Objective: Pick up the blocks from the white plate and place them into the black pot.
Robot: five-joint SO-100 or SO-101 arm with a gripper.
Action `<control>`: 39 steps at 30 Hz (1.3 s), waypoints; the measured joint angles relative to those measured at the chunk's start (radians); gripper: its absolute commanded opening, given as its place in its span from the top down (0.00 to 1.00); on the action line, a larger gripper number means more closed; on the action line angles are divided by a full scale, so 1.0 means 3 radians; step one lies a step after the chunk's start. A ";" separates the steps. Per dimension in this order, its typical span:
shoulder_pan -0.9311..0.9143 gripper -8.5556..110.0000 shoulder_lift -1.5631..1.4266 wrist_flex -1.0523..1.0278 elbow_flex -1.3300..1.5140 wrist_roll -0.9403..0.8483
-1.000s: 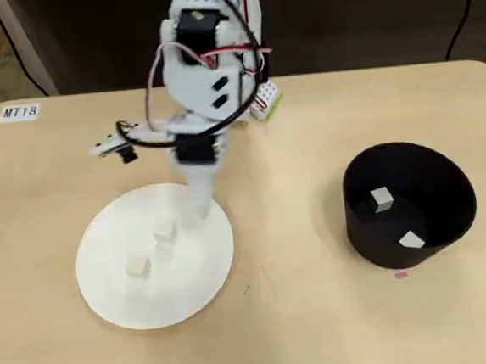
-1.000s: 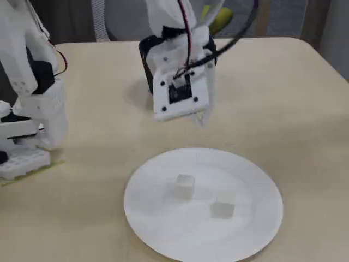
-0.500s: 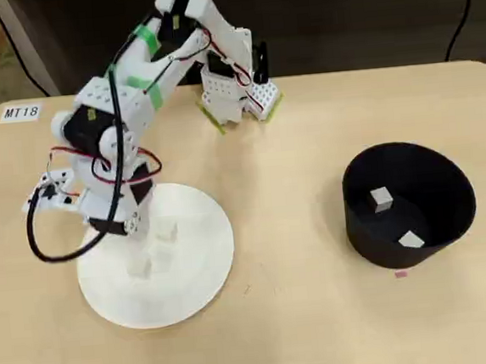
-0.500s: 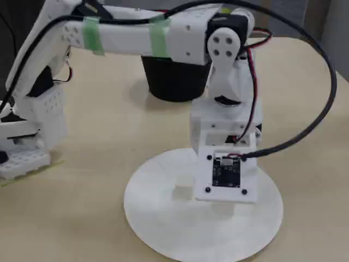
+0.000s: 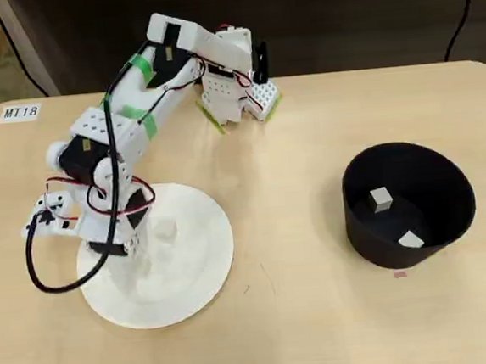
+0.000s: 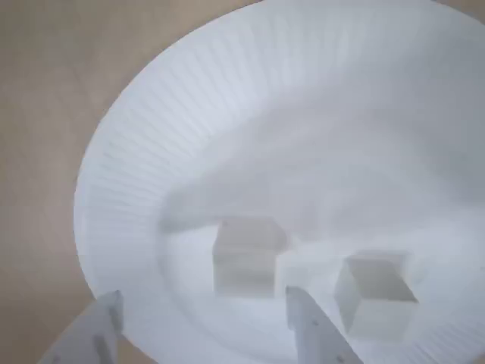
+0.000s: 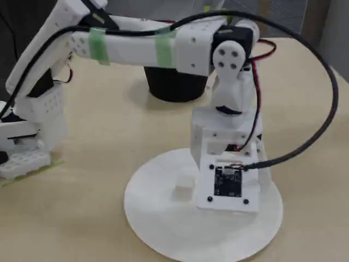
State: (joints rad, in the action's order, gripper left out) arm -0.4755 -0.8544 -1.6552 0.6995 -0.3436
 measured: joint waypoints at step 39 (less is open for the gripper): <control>0.0680 0.95 -0.1386 -0.0010 -0.0312 0.0189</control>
State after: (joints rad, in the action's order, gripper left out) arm -0.2715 -1.2701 -1.6582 0.6059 -0.2869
